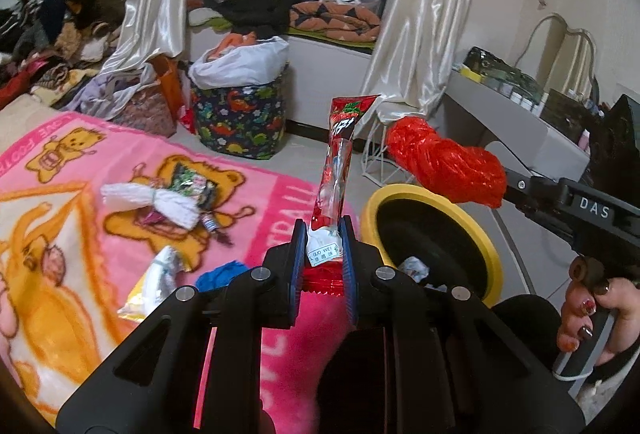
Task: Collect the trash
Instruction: 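Carry the red bag and snack wrapper with both tools over the yellow bin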
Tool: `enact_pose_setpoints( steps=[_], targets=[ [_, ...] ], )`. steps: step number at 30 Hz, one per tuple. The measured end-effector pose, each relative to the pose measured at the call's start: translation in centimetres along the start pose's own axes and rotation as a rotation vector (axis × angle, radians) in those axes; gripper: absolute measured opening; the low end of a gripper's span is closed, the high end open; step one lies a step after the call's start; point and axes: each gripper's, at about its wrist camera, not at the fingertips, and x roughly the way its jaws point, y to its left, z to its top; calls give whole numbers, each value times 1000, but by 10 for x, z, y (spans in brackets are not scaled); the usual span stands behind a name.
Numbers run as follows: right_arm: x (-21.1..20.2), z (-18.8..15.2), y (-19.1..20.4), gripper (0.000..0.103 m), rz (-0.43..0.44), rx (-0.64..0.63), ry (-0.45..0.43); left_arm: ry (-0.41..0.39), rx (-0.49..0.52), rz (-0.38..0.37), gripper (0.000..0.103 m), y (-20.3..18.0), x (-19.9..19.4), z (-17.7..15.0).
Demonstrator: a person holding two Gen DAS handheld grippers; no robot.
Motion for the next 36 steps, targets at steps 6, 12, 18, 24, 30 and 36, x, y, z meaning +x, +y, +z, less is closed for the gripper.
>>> enact_pose_setpoints(
  steps=[6, 12, 18, 24, 30, 36],
  targets=[
    [-19, 4, -25, 1, -45, 29, -32, -1, 26, -36, 11, -21, 10, 6],
    [-31, 2, -44, 1, -99, 55, -50, 4, 50, -85, 11, -44, 23, 11],
    [-44, 0, -64, 1, -126, 88, -71, 15, 90, -113, 11, -66, 39, 14],
    [-56, -2, -83, 1, -153, 113, -80, 42, 91, -141, 11, -83, 60, 14],
    [-63, -2, -104, 1, -176, 153, -81, 74, 128, -171, 11, -104, 78, 8],
    [-66, -5, -120, 1, -211, 190, -69, 114, 166, -191, 11, -121, 95, 3]
  ],
)
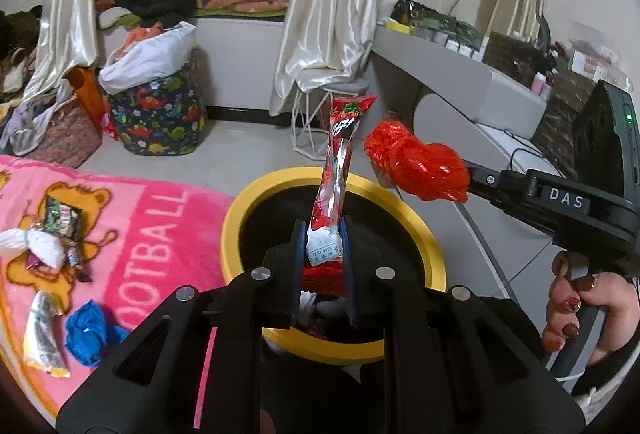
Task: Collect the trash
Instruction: 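Carry the red bag and snack wrapper with both tools over the yellow bin, then open both tools to drop the red bag and snack wrapper into the bin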
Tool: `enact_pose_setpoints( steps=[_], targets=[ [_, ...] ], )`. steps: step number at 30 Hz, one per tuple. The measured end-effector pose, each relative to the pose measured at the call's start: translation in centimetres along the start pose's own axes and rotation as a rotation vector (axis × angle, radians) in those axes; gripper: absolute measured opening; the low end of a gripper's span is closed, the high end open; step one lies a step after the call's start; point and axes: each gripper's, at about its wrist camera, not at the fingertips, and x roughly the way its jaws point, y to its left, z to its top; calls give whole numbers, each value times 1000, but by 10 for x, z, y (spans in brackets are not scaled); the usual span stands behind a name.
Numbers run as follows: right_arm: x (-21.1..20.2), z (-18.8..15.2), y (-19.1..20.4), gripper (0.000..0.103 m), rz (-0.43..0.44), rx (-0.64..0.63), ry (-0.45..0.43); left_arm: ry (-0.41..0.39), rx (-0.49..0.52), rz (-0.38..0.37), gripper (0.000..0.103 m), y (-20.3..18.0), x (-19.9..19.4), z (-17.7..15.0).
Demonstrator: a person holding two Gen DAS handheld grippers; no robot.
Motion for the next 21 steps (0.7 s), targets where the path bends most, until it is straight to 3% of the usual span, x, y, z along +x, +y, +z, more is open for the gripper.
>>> enact_pose_setpoints(
  steps=[10, 21],
  targets=[
    [5, -2, -26, 1, -25, 53, 15, 62, 18, -5, 11, -8, 35, -1],
    [22, -6, -41, 1, -14, 109, 88, 134, 1, 7, 12, 2, 70, -4]
  ],
)
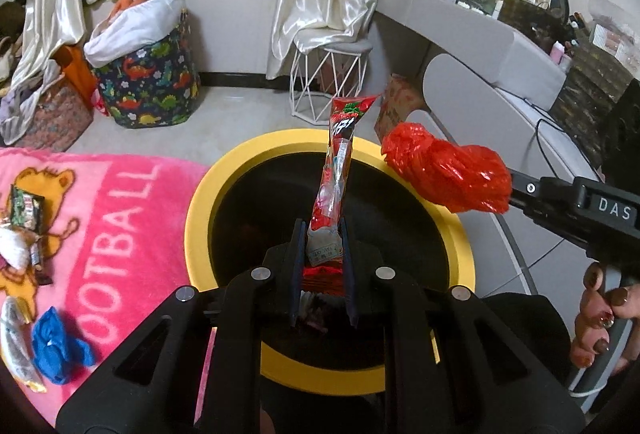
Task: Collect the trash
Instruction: 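Open both tools to drop the red bag and snack wrapper into the bin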
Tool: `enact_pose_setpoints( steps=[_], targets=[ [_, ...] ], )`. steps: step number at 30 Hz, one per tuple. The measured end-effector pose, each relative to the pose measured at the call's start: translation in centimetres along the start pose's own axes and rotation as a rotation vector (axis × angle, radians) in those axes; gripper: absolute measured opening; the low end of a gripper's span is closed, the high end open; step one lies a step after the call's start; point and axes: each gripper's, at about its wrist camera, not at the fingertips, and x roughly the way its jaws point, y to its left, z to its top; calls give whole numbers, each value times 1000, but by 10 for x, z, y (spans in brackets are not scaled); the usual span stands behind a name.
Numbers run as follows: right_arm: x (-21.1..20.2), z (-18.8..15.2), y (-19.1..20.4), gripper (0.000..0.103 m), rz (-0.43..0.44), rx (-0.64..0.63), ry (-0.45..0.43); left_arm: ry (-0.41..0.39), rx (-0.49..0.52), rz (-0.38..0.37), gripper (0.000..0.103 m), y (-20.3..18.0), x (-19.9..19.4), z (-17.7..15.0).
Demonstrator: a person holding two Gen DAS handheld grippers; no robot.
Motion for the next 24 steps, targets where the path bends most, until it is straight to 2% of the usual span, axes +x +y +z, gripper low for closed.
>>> enact_pose_setpoints(
  steps=[4, 5, 6, 9, 11, 14, 15, 18, 21, 24],
  targets=[
    [3, -2, -2, 5, -30, 5, 3, 11, -4, 5, 17, 2, 7, 0],
    [4, -2, -4, 13, -31, 14, 3, 15, -4, 7, 21, 3, 8, 0],
    [3, -1, -6, 26, -43, 22, -2, 16, -6, 4, 26, 3, 9, 0],
    [1, 0, -9, 38, -55, 37, -18, 2, -11, 13, 55, 2, 6, -2],
    [-1, 1, -9, 40, -58, 39, -32, -20, -21, 23, 66, 3, 1, -3],
    [-9, 4, -5, 60, -122, -1, -80, -55, -23, 8, 80, 1, -6, -3],
    [-14, 4, -2, 67, -154, -18, -108, -66, -21, 9, 91, -1, -8, -3],
    [-20, 3, 2, 78, -209, -57, -157, -85, -26, 13, 92, -4, -13, -2],
    [-22, 1, 5, 82, -286, -99, -197, -111, -14, 22, 92, -7, -20, -5],
    [-22, -2, 1, 87, -268, -83, -210, -125, -4, 45, 92, -8, -27, -7]
  ],
)
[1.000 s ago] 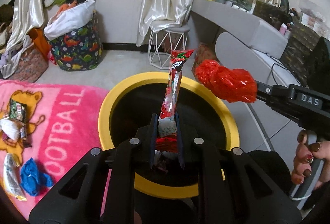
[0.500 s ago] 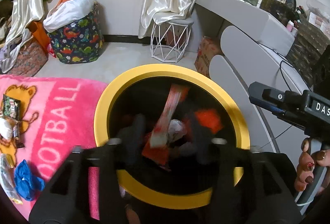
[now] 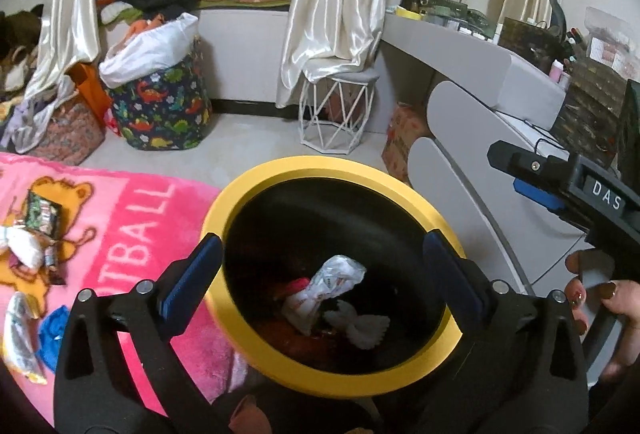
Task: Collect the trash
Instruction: 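Open both tools to drop the red bag and snack wrapper into the bin, then move both tools back from the bin toward the blanket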
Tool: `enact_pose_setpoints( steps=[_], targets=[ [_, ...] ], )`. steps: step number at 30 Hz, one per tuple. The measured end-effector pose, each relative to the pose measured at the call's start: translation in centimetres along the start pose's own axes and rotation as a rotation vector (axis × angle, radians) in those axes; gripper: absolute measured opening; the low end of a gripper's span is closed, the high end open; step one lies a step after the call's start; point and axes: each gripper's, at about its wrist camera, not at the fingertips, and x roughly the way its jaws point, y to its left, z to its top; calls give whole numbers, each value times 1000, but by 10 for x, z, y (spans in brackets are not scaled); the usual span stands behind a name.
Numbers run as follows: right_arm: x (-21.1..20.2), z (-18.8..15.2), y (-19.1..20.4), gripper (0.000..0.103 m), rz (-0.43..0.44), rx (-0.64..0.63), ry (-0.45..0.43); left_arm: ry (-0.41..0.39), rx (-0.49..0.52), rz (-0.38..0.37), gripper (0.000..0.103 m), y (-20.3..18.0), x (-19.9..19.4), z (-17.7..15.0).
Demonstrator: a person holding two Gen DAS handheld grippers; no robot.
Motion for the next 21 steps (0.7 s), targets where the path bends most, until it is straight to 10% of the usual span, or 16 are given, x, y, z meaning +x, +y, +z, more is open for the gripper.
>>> enact_pose_setpoints(
  steps=[21],
  targets=[
    [-4, -11, 47, 96, 56, -88, -59, -124, -16, 171, 92, 37, -48, -6]
  ],
)
